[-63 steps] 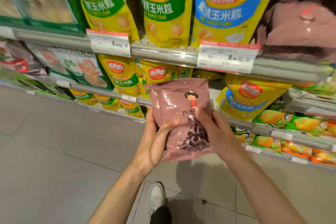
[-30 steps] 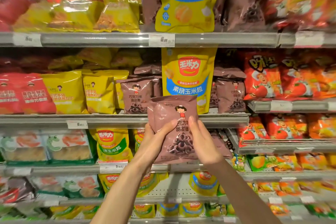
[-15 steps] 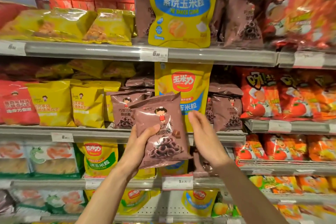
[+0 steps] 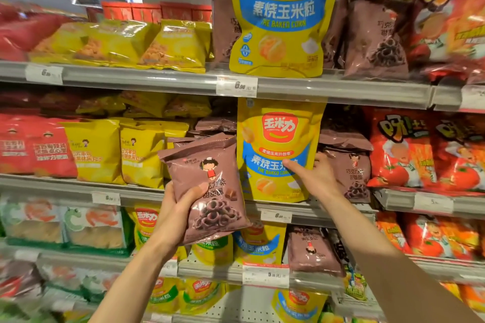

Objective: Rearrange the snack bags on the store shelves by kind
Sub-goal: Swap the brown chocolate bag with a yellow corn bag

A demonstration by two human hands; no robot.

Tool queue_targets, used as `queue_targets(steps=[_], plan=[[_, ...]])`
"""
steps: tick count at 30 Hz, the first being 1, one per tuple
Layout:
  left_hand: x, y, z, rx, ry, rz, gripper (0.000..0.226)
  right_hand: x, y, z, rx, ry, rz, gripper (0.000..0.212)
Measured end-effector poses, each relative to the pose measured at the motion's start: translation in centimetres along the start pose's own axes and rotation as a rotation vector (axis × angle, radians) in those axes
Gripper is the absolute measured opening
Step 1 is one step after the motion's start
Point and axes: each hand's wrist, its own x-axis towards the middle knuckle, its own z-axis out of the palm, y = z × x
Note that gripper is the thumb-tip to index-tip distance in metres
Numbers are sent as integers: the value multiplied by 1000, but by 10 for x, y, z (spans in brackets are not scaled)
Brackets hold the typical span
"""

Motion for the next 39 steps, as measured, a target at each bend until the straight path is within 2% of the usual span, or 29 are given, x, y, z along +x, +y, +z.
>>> queue_targets(steps=[3, 8, 12, 16, 21, 26, 29, 39], plan=[[-1, 0, -7, 10, -1, 15, 93, 6, 2, 0, 93, -25, 16, 70], [0, -1, -22, 33, 4, 33, 90, 10, -2, -3, 190, -123, -33, 43], [-1, -1, -37, 81, 12, 44, 84, 13, -11, -6, 192, -172, -60, 35], [1, -1, -53, 108, 25, 49, 82, 11, -16, -6, 249, -208, -51, 34], [5, 2, -52, 87, 0, 31, 89, -9, -15, -10, 193, -286, -31, 32], [14, -4, -36, 101, -31, 33, 89, -34, -4, -36, 81, -249, -41, 36], [21, -7, -12, 141, -73, 53, 85, -50, -6, -58, 14, -237, -61, 26], [44, -10, 44, 247, -133, 128, 89, -73, 6, -97, 28, -80, -94, 29]])
